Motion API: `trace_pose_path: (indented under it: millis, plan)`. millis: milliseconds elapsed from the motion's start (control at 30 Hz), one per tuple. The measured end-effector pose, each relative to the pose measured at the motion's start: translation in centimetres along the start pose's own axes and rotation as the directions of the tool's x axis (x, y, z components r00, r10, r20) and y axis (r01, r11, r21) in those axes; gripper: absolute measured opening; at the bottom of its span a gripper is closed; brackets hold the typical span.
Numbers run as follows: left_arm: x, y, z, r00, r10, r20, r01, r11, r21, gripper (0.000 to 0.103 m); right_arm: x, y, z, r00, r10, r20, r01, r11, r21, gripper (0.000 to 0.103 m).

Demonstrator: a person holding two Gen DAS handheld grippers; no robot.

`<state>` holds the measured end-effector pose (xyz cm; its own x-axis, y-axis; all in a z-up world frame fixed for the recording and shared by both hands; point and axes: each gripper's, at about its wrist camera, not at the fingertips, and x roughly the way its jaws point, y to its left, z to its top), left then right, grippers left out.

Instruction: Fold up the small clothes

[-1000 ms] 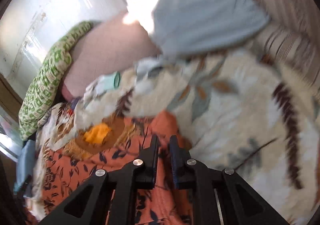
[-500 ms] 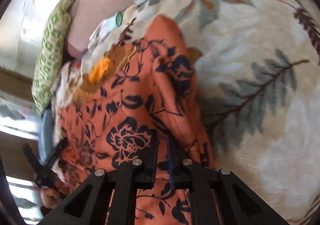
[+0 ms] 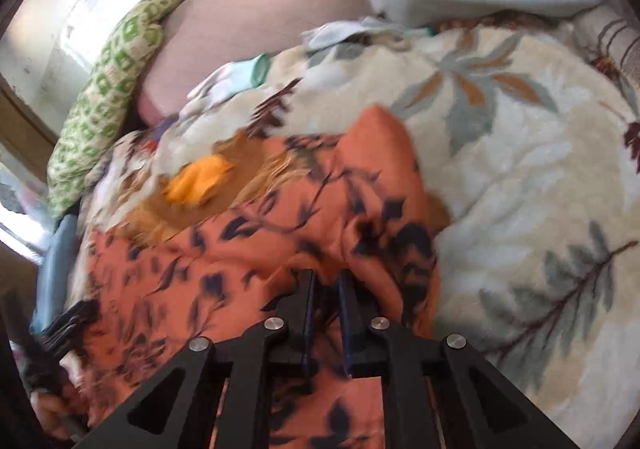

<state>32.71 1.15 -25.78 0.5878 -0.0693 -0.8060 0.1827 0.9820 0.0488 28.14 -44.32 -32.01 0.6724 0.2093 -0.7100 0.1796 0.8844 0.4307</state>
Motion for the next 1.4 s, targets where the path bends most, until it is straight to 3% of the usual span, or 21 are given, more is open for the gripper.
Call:
trace_pose_path:
  millis: [67, 200, 267, 400, 500, 567, 600, 667, 767, 900, 1033, 1067, 1133, 1167, 1200, 1400]
  plan:
    - [0.0, 0.2, -0.1, 1.0, -0.005, 0.0, 0.005, 1.0, 0.001, 0.057, -0.5, -1.1, 0.7, 0.999, -0.027, 0.033, 0.025, 0.997, 0.068, 0.007]
    - [0.0, 0.4, -0.2, 1.0, -0.013, 0.001, 0.013, 1.0, -0.013, 0.057, -1.6, -1.1, 1.1, 0.986, -0.156, 0.063, 0.153, 0.987, 0.052, 0.004]
    - [-0.1, 0.5, -0.2, 1.0, -0.022, 0.007, 0.022, 0.999, -0.034, 0.057, -3.3, -1.6, 0.9, 0.99, -0.123, 0.069, 0.117, 0.989, 0.093, 0.008]
    - [-1.0, 0.7, -0.6, 0.999, -0.043, 0.017, 0.044, 0.998, -0.051, 0.057, -5.5, 2.8, -0.8, 0.997, -0.03, 0.077, 0.036, 0.996, -0.082, 0.011]
    - [-2.1, 0.6, -1.4, 0.998, -0.054, 0.033, 0.054, 0.998, -0.018, 0.065, -4.7, 4.6, -3.3, 0.997, 0.064, -0.041, -0.069, 0.99, -0.126, 0.011]
    - [-2.3, 0.2, -2.3, 0.998, -0.052, 0.017, 0.052, 0.998, 0.025, 0.082, -2.8, 4.2, -5.0, 0.986, 0.017, -0.167, -0.039, 0.991, -0.127, 0.01]
    - [-2.0, -0.1, -2.8, 0.999, -0.039, -0.009, 0.04, 0.998, 0.049, 0.084, -2.5, 3.7, -5.7, 0.984, 0.014, -0.178, -0.036, 0.992, -0.123, 0.01]
    - [-1.3, 0.0, -3.8, 0.998, -0.034, -0.052, 0.037, 0.997, 0.062, 0.085, -3.5, 2.8, -6.0, 0.986, 0.05, -0.157, -0.067, 0.992, -0.105, 0.01]
    - [-3.3, 1.7, -3.9, 0.995, -0.079, -0.06, 0.076, 0.996, -0.05, 0.085, -7.3, 2.5, -6.5, 0.993, 0.014, -0.119, -0.025, 0.995, -0.093, 0.01]
    - [-9.1, 3.6, -5.7, 0.995, -0.08, 0.057, 0.086, 0.99, -0.107, 0.085, -13.7, 1.1, -8.9, 0.995, 0.103, -0.009, -0.103, 0.99, -0.101, 0.01]
    - [-14.1, 5.6, -10.3, 0.992, -0.076, 0.1, 0.093, 0.98, -0.179, 0.085, -18.5, -1.7, -12.7, 0.989, 0.146, -0.009, -0.146, 0.988, -0.054, 0.01]
    - [-15.1, 6.0, -11.6, 0.993, -0.069, 0.096, 0.086, 0.979, -0.184, 0.085, -19.7, -2.2, -13.8, 0.987, 0.161, -0.001, -0.161, 0.985, -0.058, 0.012]
    - [-16.7, 6.9, -14.0, 0.996, -0.044, 0.078, 0.059, 0.979, -0.197, 0.085, -21.4, -3.1, -15.9, 0.982, 0.191, -0.011, -0.191, 0.98, -0.05, 0.036]
    - [-17.2, 7.2, -15.0, 0.997, -0.032, 0.07, 0.046, 0.978, -0.203, 0.085, -22.1, -3.6, -17.1, 0.98, 0.199, -0.025, -0.2, 0.979, -0.039, 0.069]
    - [-17.7, 7.6, -16.0, 0.998, -0.024, 0.057, 0.035, 0.977, -0.209, 0.085, -22.8, -4.1, -18.3, 0.979, 0.204, -0.028, -0.205, 0.979, -0.024, 0.081]
    - [-18.1, 9.9, -20.8, 0.997, -0.023, -0.07, 0.003, 0.96, -0.281, 0.085, -23.1, -4.8, -23.0, 0.976, 0.148, -0.158, -0.153, 0.988, -0.018, 0.081]
